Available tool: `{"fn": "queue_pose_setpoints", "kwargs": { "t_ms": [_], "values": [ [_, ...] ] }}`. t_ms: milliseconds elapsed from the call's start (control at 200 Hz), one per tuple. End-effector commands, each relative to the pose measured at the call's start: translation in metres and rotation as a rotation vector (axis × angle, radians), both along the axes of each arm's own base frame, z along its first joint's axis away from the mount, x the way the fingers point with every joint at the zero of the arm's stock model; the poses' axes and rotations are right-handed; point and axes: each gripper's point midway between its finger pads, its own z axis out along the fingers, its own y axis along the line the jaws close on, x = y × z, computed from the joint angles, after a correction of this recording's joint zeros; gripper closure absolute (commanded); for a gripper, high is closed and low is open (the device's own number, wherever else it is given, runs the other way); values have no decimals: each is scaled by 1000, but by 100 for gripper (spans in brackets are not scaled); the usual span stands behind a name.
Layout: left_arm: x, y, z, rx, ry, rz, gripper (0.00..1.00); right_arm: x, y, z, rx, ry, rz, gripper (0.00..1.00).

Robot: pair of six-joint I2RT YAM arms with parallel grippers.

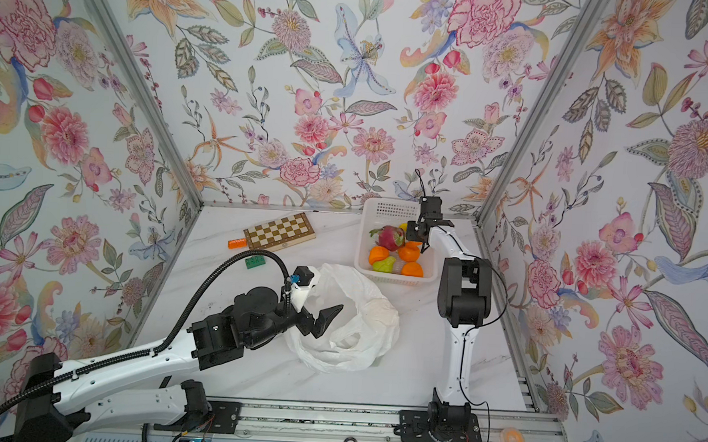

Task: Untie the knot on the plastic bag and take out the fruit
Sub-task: 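Carry the orange with the right gripper into the basket and release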

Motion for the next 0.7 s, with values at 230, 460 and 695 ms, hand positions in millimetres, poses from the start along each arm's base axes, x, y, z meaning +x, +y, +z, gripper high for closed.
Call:
{"fn": "queue_pose_setpoints", "kwargs": {
  "t_ms": [230, 460, 695],
  "values": [
    [-2, 1, -24, -14, 148, 48, 6, -7, 6, 4, -1, 40, -1, 40],
    [0, -2, -21, -47, 173, 61, 12, -20, 6, 62, 19, -45, -7, 22],
    [-5, -5, -22, -57, 204, 48, 21, -50, 8, 133, 56, -138, 1, 4]
  ]
}}
